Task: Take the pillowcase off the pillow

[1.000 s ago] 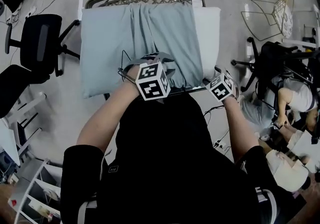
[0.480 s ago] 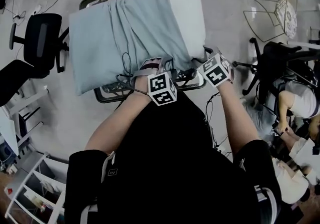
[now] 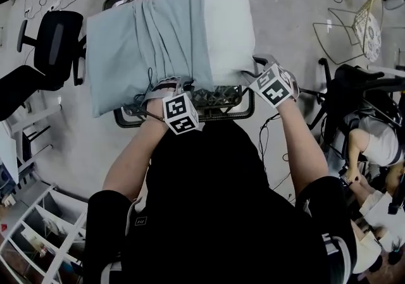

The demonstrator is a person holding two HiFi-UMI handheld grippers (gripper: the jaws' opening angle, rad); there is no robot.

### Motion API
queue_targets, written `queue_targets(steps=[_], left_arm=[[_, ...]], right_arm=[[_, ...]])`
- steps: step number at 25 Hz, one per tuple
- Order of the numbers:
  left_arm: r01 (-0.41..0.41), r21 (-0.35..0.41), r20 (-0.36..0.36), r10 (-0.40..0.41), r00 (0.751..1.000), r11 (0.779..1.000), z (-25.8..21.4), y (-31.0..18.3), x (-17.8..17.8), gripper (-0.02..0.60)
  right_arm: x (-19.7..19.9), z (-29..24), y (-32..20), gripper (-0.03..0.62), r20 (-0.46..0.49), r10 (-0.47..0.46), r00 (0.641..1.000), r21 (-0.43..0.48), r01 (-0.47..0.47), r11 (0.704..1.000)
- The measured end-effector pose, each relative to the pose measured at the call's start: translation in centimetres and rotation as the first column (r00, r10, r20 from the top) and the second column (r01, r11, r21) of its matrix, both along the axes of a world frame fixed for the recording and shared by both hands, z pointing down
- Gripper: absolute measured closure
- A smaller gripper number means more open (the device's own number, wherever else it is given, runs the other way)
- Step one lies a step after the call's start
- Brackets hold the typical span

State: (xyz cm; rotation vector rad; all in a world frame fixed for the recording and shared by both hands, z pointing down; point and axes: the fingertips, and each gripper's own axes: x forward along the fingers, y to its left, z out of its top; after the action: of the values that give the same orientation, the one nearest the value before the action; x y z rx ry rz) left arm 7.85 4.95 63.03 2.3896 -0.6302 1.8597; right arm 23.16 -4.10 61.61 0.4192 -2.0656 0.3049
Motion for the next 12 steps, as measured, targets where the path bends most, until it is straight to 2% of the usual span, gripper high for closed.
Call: queue_targets(steps=[3, 6, 10, 12], left_arm=[[0.073, -0.014, 0.03, -0.073, 0.997, 0.997, 0.1, 0.1, -4.0, 0.565], [0.123, -0.012, 0.028, -0.123, 0.992, 0.992, -0.6, -0.4, -6.4, 0.566], [0.168, -0.031, -0.021, -0.169, 0.985, 0.985, -1.1, -0.8, -6.4, 0.565], [0.189, -0.031, -0.05, -0.191, 0.98, 0.981, -1.2, -0.6, -5.7, 0.555]], right_arm=[[0.4, -0.4, -1.8, 0.385, 0.002, 0.005, 1.0, 0.012, -0.005, 1.0], [0.7, -1.0, -3.5, 0.39, 0.01, 0.011, 1.0, 0.023, -0.012, 1.0], [0.5, -0.6, -3.8, 0.383, -0.031, -0.028, 0.999, 0.034, 0.029, 0.999], [0.6, -0.3, -3.0, 0.325, -0.075, -0.073, 0.995, 0.033, 0.075, 0.997]])
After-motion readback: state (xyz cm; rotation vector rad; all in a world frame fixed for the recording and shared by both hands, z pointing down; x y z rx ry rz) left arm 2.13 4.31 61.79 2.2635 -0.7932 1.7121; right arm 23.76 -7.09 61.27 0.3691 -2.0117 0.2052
